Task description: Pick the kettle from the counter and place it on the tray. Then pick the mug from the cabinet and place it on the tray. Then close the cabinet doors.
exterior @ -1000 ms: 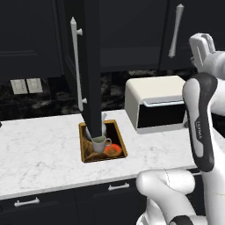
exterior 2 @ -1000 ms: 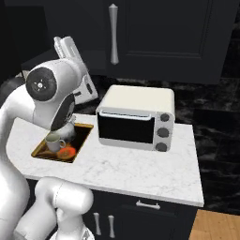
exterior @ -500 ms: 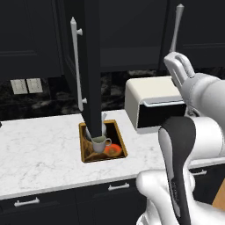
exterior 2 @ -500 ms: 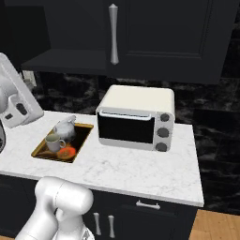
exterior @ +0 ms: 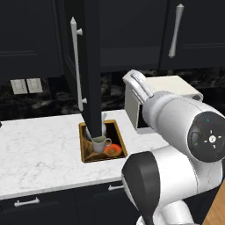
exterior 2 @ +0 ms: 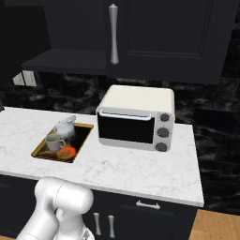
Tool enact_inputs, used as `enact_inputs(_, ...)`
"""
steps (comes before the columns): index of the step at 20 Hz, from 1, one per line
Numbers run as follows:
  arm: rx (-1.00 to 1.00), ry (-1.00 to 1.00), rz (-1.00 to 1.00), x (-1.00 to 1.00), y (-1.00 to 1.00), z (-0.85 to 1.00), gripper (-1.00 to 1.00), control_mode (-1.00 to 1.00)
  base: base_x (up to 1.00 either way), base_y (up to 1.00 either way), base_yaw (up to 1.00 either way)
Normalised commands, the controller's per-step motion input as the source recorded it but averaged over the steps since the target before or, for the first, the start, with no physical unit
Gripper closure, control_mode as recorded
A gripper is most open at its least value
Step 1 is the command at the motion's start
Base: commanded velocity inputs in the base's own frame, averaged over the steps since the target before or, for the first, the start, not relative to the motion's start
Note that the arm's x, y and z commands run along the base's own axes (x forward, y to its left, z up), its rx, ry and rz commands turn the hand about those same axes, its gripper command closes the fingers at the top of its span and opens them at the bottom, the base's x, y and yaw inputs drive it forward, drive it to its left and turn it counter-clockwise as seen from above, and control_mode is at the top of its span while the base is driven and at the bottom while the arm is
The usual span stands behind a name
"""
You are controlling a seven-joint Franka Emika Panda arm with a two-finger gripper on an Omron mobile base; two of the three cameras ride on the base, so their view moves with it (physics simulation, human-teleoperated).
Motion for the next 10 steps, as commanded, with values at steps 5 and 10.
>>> enact_inputs(5,0.00,-0.01,0.00,-0.24,0.77,-0.18,1.00,-1.00,0.00,0.00,0.00)
enact_inputs(10,0.00,-0.12,0.00,0.00,0.72,-0.36,1.00,-1.00,0.00,0.00,0.00)
